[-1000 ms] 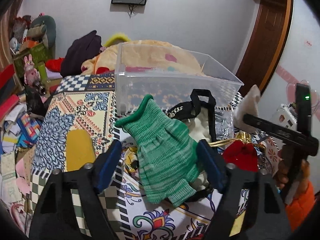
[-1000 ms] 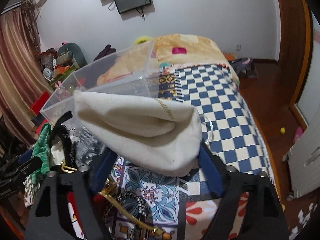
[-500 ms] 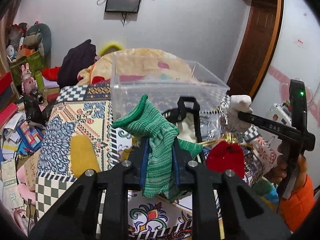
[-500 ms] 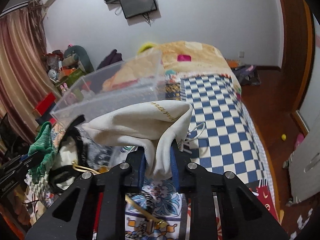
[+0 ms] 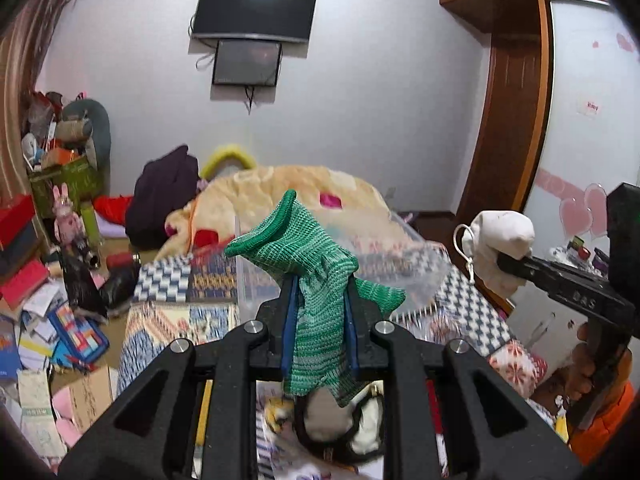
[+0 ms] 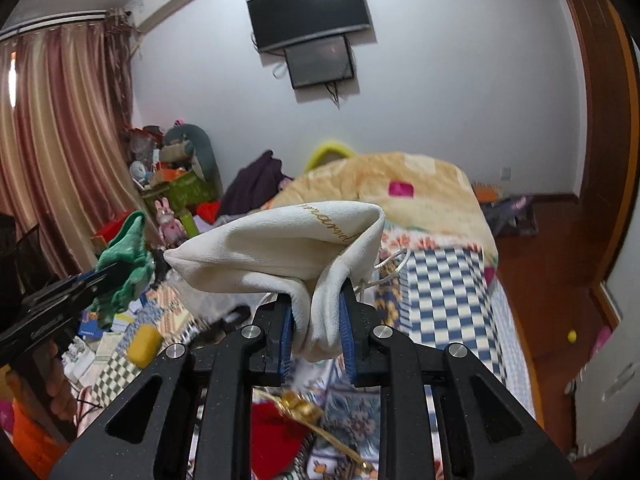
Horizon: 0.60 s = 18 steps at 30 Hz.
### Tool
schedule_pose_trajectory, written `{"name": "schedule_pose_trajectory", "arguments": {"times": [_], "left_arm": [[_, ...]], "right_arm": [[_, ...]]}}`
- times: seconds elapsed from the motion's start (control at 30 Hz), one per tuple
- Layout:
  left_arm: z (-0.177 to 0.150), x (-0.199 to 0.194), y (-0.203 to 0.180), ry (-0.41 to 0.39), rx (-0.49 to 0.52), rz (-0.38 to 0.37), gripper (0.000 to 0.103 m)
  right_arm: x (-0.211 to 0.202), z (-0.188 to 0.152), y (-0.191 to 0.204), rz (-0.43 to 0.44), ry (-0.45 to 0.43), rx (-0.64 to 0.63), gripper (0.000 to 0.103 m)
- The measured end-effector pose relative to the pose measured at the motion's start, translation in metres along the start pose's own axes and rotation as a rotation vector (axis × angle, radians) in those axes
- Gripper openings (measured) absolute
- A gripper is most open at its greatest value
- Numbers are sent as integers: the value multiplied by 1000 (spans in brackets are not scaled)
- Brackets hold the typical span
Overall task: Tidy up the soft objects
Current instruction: 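Lift the glove with the left tool while the right tool carries the pouch toward the clear box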
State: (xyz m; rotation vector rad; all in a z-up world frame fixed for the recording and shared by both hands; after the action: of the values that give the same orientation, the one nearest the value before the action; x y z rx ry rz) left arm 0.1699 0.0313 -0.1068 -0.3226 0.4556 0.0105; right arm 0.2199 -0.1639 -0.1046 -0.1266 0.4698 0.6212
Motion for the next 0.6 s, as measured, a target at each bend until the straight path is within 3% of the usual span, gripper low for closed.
{"name": "schedule_pose_trajectory", "arguments": {"times": [0.37,0.6], "left_arm": [[41,32,4,-39,8,36,20],[42,80,12,51,-14,50,20]], "right_arm": [[26,28,11,7,-52,-38,19],[55,35,19,22,-16,-49,19]]}}
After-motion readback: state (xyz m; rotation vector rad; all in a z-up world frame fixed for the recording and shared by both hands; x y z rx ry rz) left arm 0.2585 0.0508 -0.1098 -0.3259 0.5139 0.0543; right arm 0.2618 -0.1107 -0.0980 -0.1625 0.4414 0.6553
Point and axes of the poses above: each gripper's, at about its wrist camera, not at the fingertips, and x roughly the way its jaws point, y to its left, z to its top, the point moved 8 cm from there along x, roughly the way its jaws point, and after that the axes turned 11 degrees about -x, right-handed, at the moved point
